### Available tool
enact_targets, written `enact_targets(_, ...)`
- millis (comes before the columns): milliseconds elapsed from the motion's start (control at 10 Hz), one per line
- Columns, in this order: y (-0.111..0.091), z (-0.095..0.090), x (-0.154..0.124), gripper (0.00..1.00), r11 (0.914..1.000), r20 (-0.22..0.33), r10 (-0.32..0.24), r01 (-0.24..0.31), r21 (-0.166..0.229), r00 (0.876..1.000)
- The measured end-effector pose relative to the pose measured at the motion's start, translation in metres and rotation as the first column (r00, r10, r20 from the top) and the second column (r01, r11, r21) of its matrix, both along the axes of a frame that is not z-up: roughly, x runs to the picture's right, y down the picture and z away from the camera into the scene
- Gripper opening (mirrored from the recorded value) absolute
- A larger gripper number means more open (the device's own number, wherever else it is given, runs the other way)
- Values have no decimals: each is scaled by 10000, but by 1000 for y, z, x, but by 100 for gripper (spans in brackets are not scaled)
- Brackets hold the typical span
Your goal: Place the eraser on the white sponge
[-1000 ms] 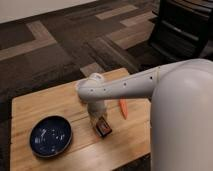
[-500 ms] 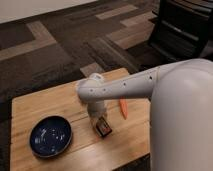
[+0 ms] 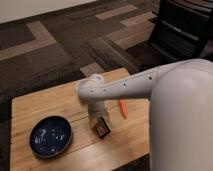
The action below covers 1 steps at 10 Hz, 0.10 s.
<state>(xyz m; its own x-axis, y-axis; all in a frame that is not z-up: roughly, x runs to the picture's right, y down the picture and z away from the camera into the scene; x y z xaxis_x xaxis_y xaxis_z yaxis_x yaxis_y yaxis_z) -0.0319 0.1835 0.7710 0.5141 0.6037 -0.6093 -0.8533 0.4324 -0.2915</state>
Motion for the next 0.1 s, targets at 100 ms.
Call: enact_targets(100, 0, 0, 0, 80, 10000, -3, 7, -7, -12, 10000)
